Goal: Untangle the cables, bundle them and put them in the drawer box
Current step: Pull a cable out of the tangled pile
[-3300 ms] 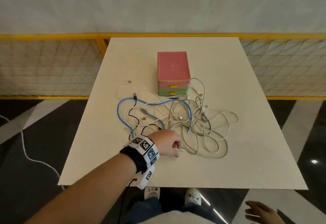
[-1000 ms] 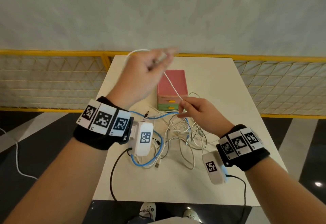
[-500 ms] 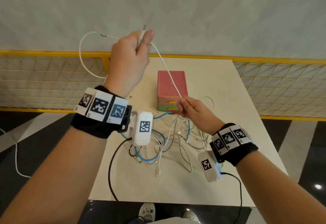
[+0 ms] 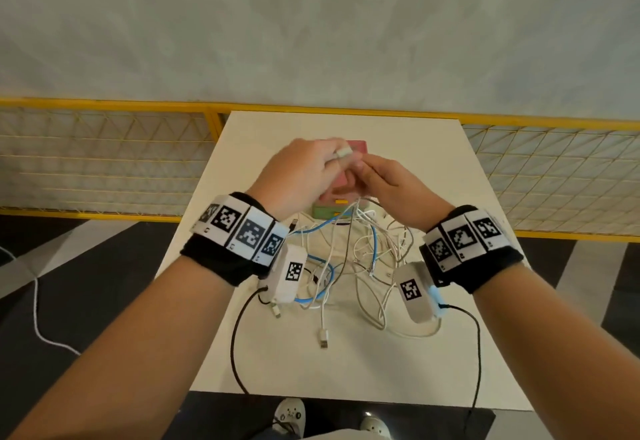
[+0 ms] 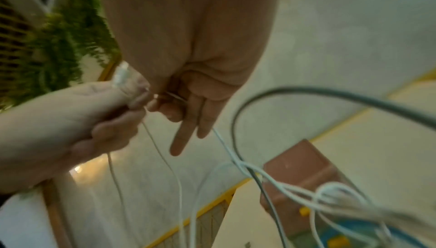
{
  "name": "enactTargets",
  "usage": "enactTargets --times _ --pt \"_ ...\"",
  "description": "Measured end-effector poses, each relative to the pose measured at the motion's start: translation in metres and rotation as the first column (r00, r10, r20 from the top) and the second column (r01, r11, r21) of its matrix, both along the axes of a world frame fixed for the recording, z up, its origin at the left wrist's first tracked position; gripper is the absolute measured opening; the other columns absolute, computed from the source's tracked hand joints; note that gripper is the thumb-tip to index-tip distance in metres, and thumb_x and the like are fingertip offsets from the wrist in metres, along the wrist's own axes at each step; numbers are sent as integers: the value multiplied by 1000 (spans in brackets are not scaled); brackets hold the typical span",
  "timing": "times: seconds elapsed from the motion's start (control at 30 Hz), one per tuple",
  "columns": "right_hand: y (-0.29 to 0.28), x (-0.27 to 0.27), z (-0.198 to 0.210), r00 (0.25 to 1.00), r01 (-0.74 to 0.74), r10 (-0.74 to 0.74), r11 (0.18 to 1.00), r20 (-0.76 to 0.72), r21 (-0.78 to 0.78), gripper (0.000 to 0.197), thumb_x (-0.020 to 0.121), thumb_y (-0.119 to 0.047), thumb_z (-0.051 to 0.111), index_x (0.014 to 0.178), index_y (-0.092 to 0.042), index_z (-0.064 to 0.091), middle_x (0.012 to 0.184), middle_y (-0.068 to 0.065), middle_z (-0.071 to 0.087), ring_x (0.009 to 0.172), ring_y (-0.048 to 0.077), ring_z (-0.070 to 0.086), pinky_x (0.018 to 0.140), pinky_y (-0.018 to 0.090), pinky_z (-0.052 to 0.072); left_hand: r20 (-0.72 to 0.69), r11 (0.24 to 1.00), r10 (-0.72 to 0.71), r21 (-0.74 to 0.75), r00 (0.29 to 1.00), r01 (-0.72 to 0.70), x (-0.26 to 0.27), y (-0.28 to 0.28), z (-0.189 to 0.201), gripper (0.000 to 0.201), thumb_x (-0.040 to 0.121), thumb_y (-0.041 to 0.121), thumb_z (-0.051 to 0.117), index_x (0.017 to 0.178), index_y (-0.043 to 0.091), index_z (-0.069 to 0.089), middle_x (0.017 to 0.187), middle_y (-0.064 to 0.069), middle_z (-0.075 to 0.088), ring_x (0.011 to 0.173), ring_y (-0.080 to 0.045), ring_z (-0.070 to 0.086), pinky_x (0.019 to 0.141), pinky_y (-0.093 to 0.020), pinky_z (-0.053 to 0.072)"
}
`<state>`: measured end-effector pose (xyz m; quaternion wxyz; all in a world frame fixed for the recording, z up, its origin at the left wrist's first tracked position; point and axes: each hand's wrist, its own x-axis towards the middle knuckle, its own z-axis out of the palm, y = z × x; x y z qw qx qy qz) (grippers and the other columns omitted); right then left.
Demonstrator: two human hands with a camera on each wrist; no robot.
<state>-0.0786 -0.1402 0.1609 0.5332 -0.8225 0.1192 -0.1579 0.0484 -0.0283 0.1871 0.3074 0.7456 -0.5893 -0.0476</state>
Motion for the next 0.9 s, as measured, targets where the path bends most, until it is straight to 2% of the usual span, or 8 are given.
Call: enactTargets --times 0.13,0.3,0.43,0.53,0.6,0.7,0.8,0.9 --pt "-7 5 -29 999 14 -10 992 -35 126 30 103 -13 25 82 -5 45 72 6 47 86 24 68 79 23 49 -218 941 131 -279 967 -190 9 -3 24 35 101 39 46 115 11 62 48 -1 54 31 -4 45 46 -17 37" --pt "-12 -1 -52 994 26 -8 985 -110 168 32 103 -18 27 76 -10 42 81 19 46 92 33 66 89 30 52 -390 820 192 -439 900 -366 35 5 44 30 101 39 43 73 30 47 41 8 48 40 -22 48 43 -25 34" --pt "-19 2 -44 988 21 -5 995 -156 99 33 103 -23 32 74 -12 45 70 11 46 89 39 69 83 38 49 -222 870 259 -369 940 -326 34 8 39 25 103 30 39 121 28 56 55 7 61 36 -10 53 51 -20 43" --pt "-17 8 -31 977 -20 12 999 -211 -38 32 102 -22 35 76 -9 47 68 4 49 80 24 73 75 32 46 -29 990 38 -135 999 -42 13 3 26 46 104 25 39 147 41 33 79 10 68 42 -7 60 56 -21 50" --pt "-16 11 -22 981 -42 22 995 -195 -96 31 102 -19 36 76 -9 50 69 6 54 80 21 73 74 34 50 50 995 -27 101 998 22 4 -5 11 37 104 36 37 139 32 47 67 0 71 36 -4 55 49 -23 47" --pt "-19 11 -11 990 -37 18 990 -140 -136 27 101 -18 36 100 -6 60 93 12 69 88 17 72 88 43 53 -124 973 -32 223 992 59 2 -9 -3 41 103 44 36 91 13 61 59 -8 70 28 -3 49 44 -18 41" --pt "-19 11 -8 1000 -13 13 999 2 -43 28 100 -25 35 93 -8 57 87 17 62 85 19 66 85 37 51 -144 998 -25 45 989 32 2 -9 3 37 102 39 42 71 24 54 53 -8 64 30 1 46 45 -9 33" --pt "-21 9 -25 999 7 -5 1000 -51 25 31 101 -29 32 78 -15 48 75 12 50 87 33 65 87 51 46 -321 959 83 -232 943 -164 10 -10 27 35 102 38 44 69 26 47 49 -5 53 28 -3 42 40 -13 31"
